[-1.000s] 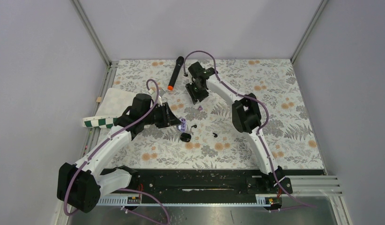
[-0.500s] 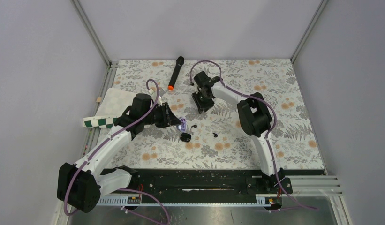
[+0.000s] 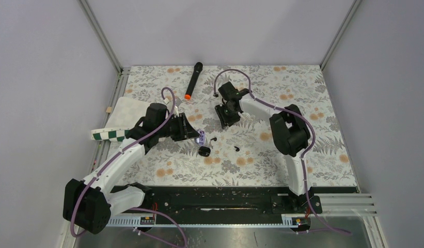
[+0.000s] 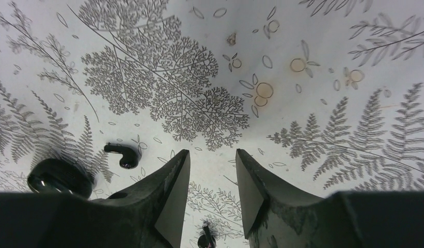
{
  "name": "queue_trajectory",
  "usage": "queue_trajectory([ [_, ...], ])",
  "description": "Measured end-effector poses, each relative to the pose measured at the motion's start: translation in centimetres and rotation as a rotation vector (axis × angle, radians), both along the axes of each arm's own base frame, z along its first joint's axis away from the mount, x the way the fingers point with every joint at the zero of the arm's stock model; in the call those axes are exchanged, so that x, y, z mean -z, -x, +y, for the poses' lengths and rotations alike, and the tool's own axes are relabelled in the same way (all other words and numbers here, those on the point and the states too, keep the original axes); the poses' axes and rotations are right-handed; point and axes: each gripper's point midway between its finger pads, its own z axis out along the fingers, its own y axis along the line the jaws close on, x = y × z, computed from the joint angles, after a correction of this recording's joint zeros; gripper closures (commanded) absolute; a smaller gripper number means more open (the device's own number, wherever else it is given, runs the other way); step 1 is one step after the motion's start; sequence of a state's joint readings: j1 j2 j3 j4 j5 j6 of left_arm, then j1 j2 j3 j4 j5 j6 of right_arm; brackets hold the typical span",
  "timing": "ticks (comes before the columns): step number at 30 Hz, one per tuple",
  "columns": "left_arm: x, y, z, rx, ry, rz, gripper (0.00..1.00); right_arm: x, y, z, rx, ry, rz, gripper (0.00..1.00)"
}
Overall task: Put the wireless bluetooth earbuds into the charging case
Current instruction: Place the right earbud at the center of the board.
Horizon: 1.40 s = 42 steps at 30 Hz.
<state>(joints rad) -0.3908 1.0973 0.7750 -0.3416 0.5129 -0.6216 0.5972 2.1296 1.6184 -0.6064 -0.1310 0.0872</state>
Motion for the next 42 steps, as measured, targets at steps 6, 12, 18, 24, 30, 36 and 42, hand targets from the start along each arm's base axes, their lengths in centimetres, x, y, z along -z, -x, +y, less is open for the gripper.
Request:
queue_trajectory([
  [6,0.0,0.0,0.0,0.0,0.0,0.001,1.0,-3.4,-3.1,0.1,0.034,0.002,-0.105,0.47],
  [12,0.0,0.0,0.0,0.0,0.0,0.001,1.0,-7.2,-8.8,1.2,0.089,-0.017,-0.227,0.44],
  [18,0.0,0.0,0.0,0.0,0.0,0.0,1.0,-5.7,-11.8,1.9,0.137,0.02,-0.224,0.43],
  [24,0.0,0.0,0.0,0.0,0.0,-0.001,1.0,-3.8,-13.8,1.7,0.164,0.08,-0.235,0.43],
  [30,0.0,0.0,0.1,-0.001,0.0,-0.001,1.0,-3.0,-13.8,1.0,0.166,0.118,-0.227,0.44],
  [36,0.0,-0.1,0.1,-0.001,0.0,-0.002,1.0,-2.6,-14.4,1.4,0.166,0.105,-0.231,0.45],
  [42,0.0,-0.1,0.2,-0.003,0.001,-0.002,1.0,-1.0,-14.5,1.3,0.172,0.114,-0.212,0.47],
])
